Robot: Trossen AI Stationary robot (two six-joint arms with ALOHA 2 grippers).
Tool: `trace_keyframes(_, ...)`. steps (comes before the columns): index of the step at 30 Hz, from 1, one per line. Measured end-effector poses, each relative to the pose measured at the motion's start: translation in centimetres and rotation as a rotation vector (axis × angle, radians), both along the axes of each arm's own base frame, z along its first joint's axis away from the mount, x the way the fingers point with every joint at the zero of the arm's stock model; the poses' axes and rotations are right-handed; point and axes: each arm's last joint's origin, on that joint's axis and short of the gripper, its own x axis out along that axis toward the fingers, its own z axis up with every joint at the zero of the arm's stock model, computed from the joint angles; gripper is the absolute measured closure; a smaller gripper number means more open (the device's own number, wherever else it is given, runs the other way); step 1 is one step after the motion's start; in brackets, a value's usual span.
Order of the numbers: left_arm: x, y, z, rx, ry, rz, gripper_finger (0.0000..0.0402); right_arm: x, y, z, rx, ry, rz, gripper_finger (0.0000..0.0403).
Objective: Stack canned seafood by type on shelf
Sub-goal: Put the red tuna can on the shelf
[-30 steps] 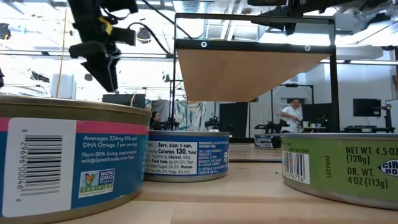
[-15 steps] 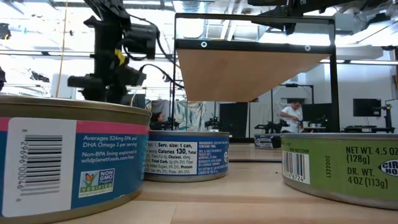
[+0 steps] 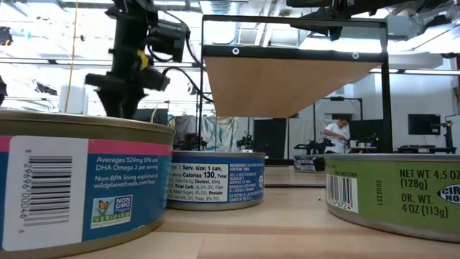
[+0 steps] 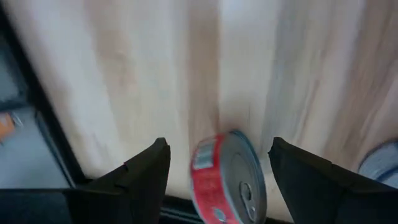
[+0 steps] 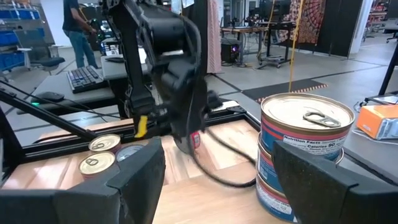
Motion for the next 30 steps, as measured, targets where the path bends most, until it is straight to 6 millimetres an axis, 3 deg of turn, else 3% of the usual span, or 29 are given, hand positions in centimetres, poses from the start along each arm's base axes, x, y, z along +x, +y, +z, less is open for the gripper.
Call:
trace_keyframes(5,-1.8,2.1,1.1,-0.094,-0.013,0.323,0.0136,0.0,0.2,0.0,0.005,0.000,0.010,0.0085)
trace_keyframes(8,-2.7,3.1,1.2,-0.130,0.002,0.411,0.0136,0.0,0.4,0.0,0.004,0.000,0.023,0.0085)
trace_keyframes(15,-3.4,4.5,0.9,-0.145,0.007,0.432,0.0136,0.0,0.5,-0.1,0.004,0.006,0.028,0.0085)
trace_keyframes(23,-5.0,3.8,-2.7,-0.198,0.126,0.383,0.0136,0.0,0.5,-0.1,0.001,0.014,0.029,0.0085)
trace_keyframes(30,-5.9,3.3,-4.3,-0.222,0.170,0.395,0.0136,0.0,0.5,-0.1,0.008,0.011,0.028,0.0085)
